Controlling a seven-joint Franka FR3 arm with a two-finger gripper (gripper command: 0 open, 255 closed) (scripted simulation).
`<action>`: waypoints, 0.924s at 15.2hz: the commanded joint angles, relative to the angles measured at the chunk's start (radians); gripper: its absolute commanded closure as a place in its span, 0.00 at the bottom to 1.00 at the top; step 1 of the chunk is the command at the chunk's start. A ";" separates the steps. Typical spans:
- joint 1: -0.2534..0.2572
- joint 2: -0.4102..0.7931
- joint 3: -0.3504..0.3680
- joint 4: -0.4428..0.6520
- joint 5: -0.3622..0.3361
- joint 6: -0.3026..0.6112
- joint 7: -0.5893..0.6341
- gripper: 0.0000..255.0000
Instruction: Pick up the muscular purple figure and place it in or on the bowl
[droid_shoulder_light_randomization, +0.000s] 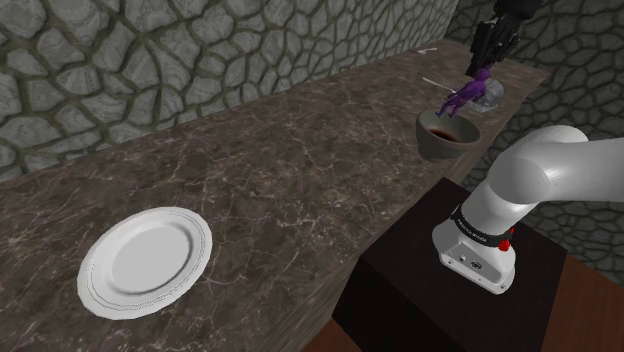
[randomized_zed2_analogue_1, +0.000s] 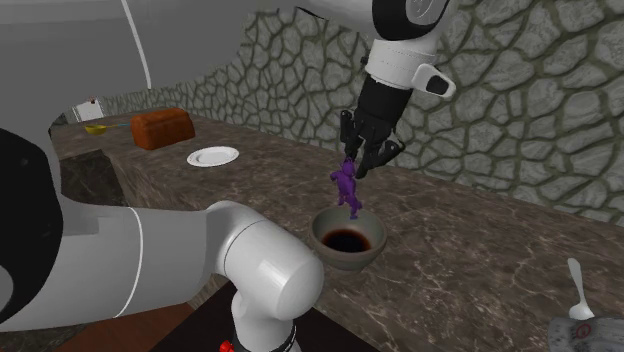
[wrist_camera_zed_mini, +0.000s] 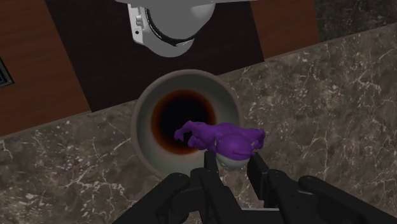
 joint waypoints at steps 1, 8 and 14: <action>-0.004 -0.010 -0.003 -0.033 -0.004 0.023 -0.004 1.00; -0.009 -0.024 -0.008 -0.082 -0.012 0.057 -0.011 1.00; -0.009 -0.024 -0.008 -0.082 -0.012 0.057 -0.011 0.00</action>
